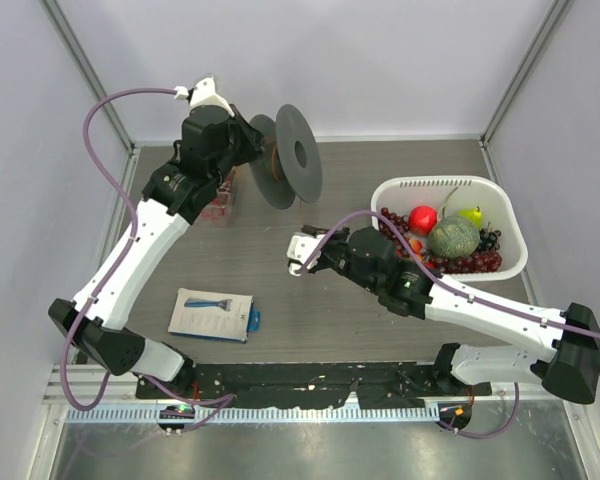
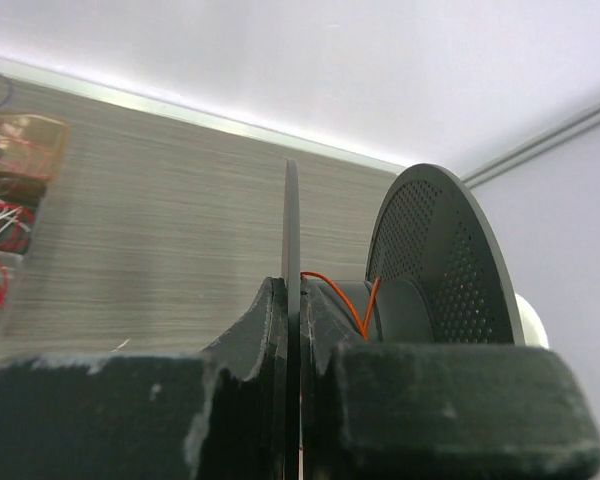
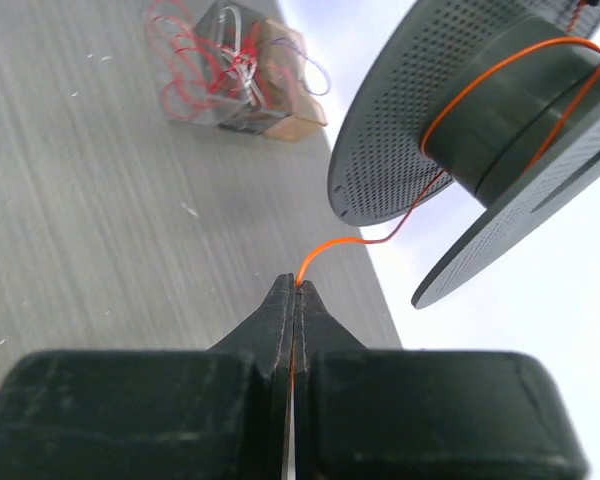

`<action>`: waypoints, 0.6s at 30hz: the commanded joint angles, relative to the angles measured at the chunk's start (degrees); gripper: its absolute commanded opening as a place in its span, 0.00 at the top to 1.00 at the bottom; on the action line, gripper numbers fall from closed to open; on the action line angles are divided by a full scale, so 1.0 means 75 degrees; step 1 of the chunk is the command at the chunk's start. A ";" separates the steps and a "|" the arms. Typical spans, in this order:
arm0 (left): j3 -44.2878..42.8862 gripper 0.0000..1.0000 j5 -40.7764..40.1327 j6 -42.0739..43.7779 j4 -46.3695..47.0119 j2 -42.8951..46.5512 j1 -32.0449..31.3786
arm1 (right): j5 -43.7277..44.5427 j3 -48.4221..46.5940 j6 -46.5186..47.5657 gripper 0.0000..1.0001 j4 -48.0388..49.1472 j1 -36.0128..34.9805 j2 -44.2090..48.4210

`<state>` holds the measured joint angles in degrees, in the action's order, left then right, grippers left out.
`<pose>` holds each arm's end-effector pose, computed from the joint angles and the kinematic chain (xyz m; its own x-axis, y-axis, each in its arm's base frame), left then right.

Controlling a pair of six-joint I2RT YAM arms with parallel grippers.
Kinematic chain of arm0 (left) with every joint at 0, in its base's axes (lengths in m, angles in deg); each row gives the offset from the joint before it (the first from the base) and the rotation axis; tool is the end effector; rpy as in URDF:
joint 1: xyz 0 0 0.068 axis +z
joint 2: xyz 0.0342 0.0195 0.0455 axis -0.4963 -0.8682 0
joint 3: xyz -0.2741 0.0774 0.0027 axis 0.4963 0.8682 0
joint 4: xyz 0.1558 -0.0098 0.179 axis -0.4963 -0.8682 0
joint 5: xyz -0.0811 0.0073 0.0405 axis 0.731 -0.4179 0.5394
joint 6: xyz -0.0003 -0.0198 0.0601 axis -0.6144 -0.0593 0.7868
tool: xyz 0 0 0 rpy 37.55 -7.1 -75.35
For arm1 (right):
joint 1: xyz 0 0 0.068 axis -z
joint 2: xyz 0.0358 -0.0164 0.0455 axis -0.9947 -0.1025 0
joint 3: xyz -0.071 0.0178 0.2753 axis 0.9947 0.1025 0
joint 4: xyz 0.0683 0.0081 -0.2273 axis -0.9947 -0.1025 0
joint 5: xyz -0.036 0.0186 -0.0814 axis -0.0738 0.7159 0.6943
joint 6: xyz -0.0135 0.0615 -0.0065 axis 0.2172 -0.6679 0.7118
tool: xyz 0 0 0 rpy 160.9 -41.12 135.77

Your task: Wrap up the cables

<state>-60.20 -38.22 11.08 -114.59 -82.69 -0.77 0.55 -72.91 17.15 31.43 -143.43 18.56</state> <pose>0.2676 -0.1410 0.4697 -0.3149 -0.5008 -0.8063 0.0524 0.8390 -0.5416 0.1370 0.2160 0.3479 0.4904 -0.5747 -0.6551 -0.6026 0.3195 -0.7313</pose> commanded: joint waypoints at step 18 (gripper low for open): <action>-0.0749 1.00 0.0649 -0.1106 0.1326 0.0506 0.0565 | -0.0686 0.1014 -0.0278 0.99 0.1288 -0.0049 0.1298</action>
<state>-60.60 -33.68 7.43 -110.15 -79.24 1.04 0.01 -65.08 17.90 46.88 -143.43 24.70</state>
